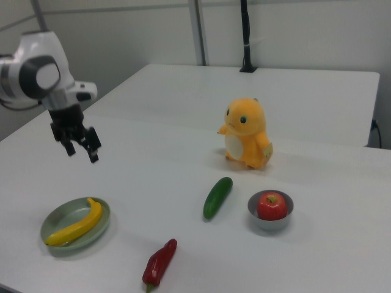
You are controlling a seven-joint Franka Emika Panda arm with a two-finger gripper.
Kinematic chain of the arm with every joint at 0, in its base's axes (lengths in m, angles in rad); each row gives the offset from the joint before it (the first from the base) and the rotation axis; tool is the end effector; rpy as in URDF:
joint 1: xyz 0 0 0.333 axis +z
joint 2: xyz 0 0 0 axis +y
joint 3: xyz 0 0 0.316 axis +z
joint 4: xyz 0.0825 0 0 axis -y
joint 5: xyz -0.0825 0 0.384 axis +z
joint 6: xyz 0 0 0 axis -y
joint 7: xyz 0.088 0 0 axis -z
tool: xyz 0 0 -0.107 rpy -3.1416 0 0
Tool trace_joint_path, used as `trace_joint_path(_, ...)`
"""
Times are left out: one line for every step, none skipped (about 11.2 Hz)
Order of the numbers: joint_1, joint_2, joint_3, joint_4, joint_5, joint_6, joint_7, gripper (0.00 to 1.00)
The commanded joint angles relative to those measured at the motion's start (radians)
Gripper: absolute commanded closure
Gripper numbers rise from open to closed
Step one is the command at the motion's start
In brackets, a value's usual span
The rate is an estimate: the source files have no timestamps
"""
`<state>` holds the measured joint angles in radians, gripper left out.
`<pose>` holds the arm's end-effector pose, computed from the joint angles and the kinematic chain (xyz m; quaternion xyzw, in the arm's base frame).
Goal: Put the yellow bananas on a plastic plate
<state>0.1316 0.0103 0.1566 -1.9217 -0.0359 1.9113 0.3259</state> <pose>0.5376 0.1564 0.4809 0.9997 -0.0127 -0.0049 0.0184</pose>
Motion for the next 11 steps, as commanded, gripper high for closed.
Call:
trace_joint_path(-0.003,0.003,-0.006,0.250,0.013,-0.228,0.056,0.00)
trace_joint_path(-0.004,0.000,-0.012,0.324,0.014,-0.298,0.071,0.00)
trace_joint_path(-0.006,-0.001,-0.018,0.375,0.019,-0.358,0.073,0.00)
trace_joint_path(-0.012,-0.010,-0.047,0.415,0.039,-0.404,0.071,0.00)
trace_joint_path(-0.010,-0.022,-0.093,0.424,0.060,-0.425,0.059,0.00)
trace_joint_path(-0.004,-0.041,-0.138,0.423,0.065,-0.425,0.027,0.00)
trace_joint_path(0.000,-0.050,-0.191,0.420,0.074,-0.419,-0.098,0.00)
trace_joint_path(0.000,-0.053,-0.233,0.414,0.106,-0.414,-0.204,0.00)
trace_joint_path(0.006,-0.055,-0.265,0.406,0.117,-0.394,-0.316,0.00)
trace_joint_path(0.008,-0.055,-0.285,0.376,0.117,-0.343,-0.443,0.00)
trace_joint_path(0.006,-0.055,-0.288,0.363,0.117,-0.303,-0.494,0.00)
